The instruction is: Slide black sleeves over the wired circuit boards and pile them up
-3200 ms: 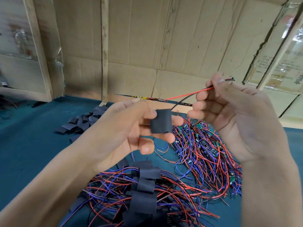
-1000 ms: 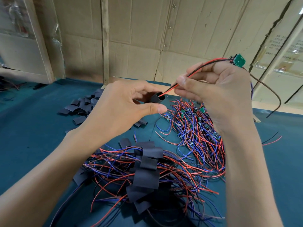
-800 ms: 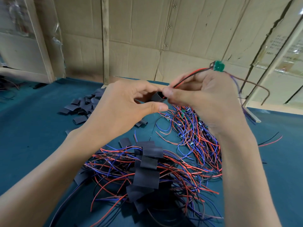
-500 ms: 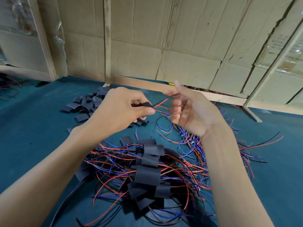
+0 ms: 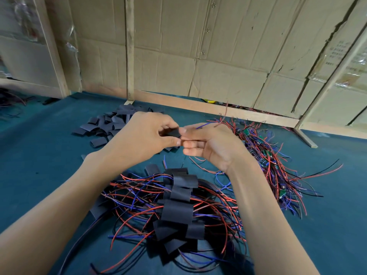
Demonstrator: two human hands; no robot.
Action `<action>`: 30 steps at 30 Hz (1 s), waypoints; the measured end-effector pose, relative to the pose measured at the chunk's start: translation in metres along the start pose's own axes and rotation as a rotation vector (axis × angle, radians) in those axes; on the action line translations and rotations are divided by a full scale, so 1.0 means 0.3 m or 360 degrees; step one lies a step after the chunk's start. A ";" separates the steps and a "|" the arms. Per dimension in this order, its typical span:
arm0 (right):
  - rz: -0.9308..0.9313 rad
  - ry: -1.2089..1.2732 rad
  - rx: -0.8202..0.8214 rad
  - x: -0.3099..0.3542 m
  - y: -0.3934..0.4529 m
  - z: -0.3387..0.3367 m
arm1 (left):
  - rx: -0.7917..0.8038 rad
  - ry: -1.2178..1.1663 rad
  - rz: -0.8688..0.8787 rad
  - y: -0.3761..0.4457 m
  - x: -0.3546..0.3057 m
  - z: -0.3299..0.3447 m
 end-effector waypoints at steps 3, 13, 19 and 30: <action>-0.0053 -0.0084 0.0016 0.010 -0.010 -0.009 | -0.0035 -0.0026 0.0014 -0.003 0.002 -0.010; -0.0326 -0.0647 -0.0008 0.014 -0.017 -0.013 | 0.0152 -0.0173 0.0116 -0.008 0.001 -0.001; -0.0109 -0.0980 0.0344 0.010 -0.048 -0.054 | 0.0456 -0.0034 0.0182 -0.009 -0.007 0.027; 0.0098 -0.0762 -0.0073 0.063 -0.161 -0.300 | 0.0967 0.0077 0.0399 -0.051 -0.106 0.094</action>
Point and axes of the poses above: each hand's wrist, its own y-axis towards the middle knuckle, its own z-axis out of the palm, x = y × z, the point moved 1 cm from there along y, towards the middle knuckle, and after that the axes turned 8 degrees about z, right-handed, at the moved point
